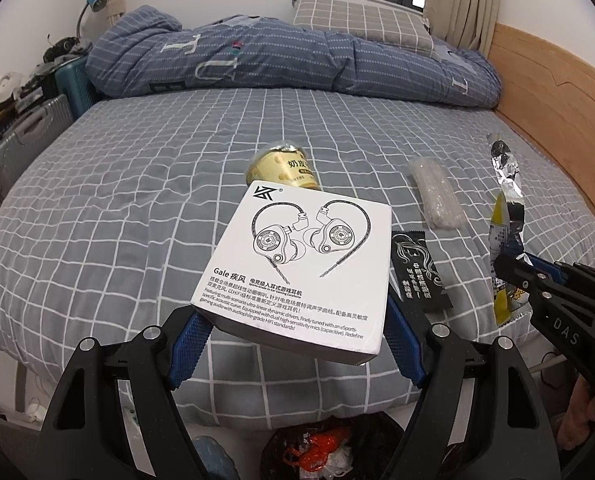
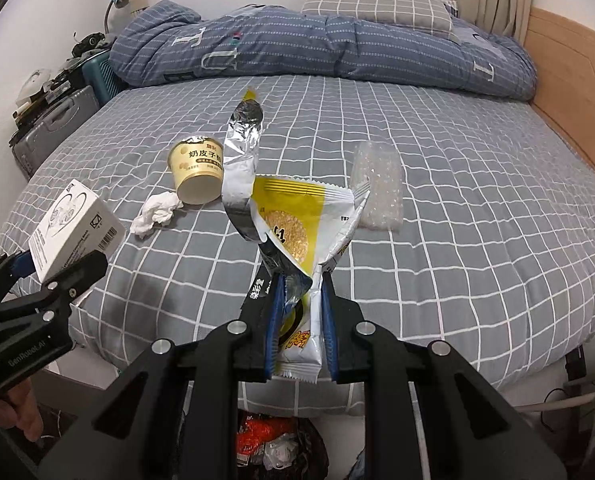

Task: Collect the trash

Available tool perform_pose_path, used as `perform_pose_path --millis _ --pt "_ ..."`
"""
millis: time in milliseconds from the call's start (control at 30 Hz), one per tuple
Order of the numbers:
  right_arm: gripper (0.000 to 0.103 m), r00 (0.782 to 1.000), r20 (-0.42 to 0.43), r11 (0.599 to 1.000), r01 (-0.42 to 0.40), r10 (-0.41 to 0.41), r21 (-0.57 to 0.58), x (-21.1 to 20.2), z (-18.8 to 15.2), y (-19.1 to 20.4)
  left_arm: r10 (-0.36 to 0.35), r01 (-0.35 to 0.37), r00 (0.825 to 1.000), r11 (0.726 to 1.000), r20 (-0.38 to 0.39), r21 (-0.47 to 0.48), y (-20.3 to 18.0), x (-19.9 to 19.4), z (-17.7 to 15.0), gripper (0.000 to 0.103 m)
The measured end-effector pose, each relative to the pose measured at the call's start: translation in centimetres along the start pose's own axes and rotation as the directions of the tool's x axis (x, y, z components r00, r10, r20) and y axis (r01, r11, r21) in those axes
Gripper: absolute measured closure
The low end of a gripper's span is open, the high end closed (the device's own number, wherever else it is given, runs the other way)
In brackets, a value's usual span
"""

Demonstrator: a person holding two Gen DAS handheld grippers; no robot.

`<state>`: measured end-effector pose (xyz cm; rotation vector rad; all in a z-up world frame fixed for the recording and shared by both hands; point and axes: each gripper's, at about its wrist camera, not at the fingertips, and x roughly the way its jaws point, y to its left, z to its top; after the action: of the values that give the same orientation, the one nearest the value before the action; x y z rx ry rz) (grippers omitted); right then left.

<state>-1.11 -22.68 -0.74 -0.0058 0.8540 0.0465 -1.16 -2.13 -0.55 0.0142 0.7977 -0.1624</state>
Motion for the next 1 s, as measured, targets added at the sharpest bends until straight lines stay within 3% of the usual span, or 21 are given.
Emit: perform_pose_path --millis 500,1000 --pt "0.085 1.000 0.016 1.000 -0.004 0.004 0.007 -2.5 -1.2 0.1 0.007 -0.007 1.000 1.000 -0.026 -0.020 -0.3 -1.4 -1.7 0.027" --pt "0.086 1.000 -0.007 1.000 -0.015 0.015 0.000 -5.3 -5.4 1.4 -0.021 0.020 0.998 1.000 -0.058 -0.015 -1.9 -4.2 -6.3 0.027"
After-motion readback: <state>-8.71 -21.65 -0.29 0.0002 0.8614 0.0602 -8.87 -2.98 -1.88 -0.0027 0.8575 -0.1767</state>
